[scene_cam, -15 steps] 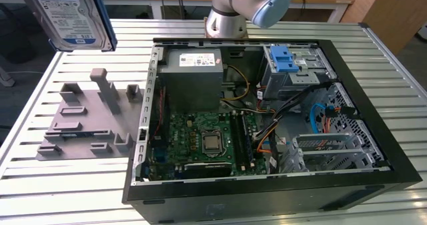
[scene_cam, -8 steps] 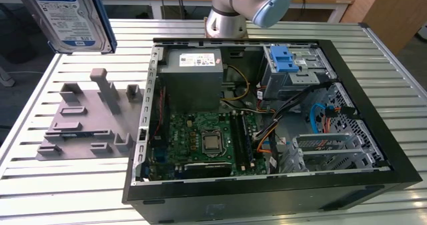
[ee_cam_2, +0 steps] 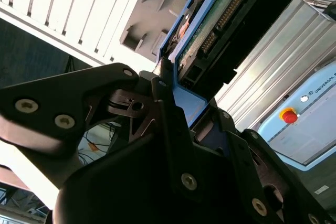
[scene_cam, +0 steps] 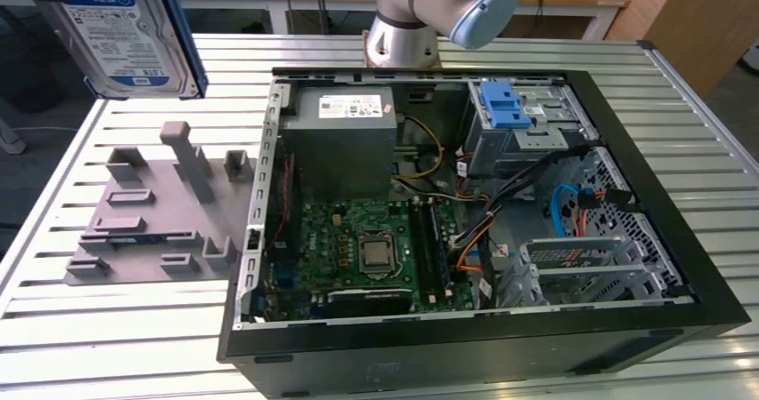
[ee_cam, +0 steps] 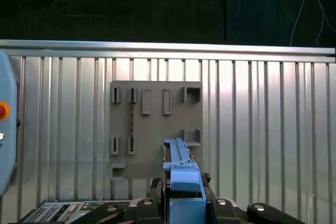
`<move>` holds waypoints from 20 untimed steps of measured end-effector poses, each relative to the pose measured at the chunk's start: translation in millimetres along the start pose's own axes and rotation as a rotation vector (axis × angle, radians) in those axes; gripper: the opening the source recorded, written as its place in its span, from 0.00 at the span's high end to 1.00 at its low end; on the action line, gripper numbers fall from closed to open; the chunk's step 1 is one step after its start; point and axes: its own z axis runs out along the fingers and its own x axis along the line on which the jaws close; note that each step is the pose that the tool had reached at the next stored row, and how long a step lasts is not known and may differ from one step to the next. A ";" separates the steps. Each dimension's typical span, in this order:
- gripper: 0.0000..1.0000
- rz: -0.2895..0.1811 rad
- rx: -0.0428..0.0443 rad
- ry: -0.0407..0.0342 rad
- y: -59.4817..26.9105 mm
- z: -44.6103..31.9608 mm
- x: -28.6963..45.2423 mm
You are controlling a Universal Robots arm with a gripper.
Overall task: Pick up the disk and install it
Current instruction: 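Pick up the disk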
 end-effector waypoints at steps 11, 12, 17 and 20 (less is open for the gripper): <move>0.64 0.000 -0.0002 0.0000 -12.9 -1.0 8.1; 0.64 0.000 -0.0002 0.0001 -14.7 -1.1 8.7; 0.64 0.000 -0.0004 0.0001 -22.7 -1.6 11.2; 0.64 0.000 -0.0003 0.0000 -27.2 -1.8 12.9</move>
